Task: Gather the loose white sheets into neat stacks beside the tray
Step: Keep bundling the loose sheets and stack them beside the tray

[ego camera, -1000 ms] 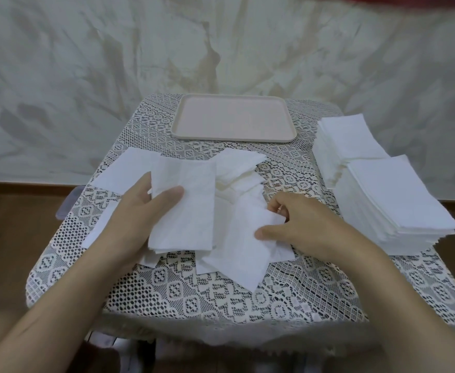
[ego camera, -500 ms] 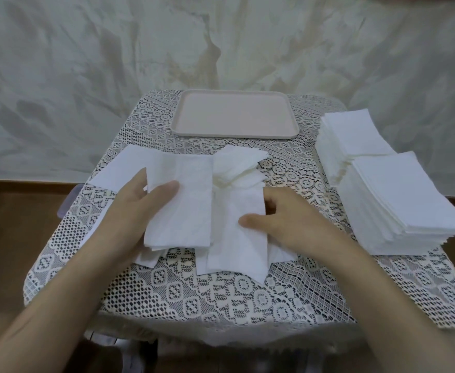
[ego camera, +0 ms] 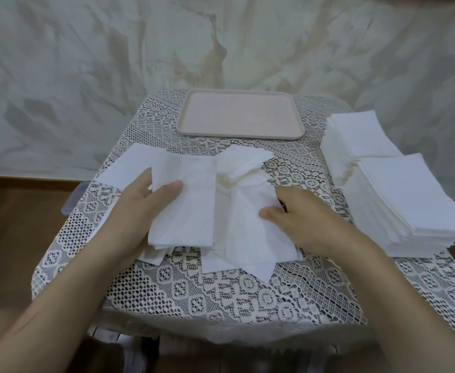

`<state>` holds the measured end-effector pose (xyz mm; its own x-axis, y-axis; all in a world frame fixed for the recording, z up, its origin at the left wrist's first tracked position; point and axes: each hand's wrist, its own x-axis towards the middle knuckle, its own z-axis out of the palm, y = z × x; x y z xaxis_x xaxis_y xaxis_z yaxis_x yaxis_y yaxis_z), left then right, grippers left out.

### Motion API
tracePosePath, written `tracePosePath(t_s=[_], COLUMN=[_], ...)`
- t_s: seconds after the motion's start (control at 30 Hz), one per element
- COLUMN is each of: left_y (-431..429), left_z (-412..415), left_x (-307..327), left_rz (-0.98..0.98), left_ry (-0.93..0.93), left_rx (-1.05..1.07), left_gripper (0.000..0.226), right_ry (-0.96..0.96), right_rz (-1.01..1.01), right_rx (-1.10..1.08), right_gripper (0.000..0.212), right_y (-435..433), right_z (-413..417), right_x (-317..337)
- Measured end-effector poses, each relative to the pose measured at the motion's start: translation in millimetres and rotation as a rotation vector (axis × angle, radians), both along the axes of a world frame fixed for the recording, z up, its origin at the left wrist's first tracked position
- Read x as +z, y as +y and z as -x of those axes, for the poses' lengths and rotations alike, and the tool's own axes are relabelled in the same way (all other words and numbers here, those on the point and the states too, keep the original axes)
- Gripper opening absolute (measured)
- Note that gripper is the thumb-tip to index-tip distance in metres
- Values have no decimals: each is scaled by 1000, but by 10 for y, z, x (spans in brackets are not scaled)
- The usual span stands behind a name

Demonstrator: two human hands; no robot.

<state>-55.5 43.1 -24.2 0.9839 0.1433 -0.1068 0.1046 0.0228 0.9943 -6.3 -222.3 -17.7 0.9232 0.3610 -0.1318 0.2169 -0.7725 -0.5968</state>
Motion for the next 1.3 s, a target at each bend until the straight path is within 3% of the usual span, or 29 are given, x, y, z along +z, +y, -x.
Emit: tracePosePath(t_s=[0.33, 0.63, 0.9, 1.07, 1.3], left_y=[-30, -18, -25, -48, -45], left_z=[1, 27, 43, 39, 26], left_x=[3, 23, 24, 18, 7], left_rz=[4, -19, -31, -1, -2], left_ry=[5, 45, 34, 19, 39], left_rx=[-8, -46, -47, -63, -73], left_gripper=[23, 16, 14, 28, 19], right_ry=[-12, -2, 19, -71, 4], right_rz=[-117, -31, -16, -47, 12], right_rx=[-65, -136, -191, -204, -133], right_gripper=[38, 9, 15, 29, 24], right_y=[163, -122, -175, -152, -139], right_z=[77, -31, 27, 29, -26], right_x=[-36, -21, -15, 10, 35])
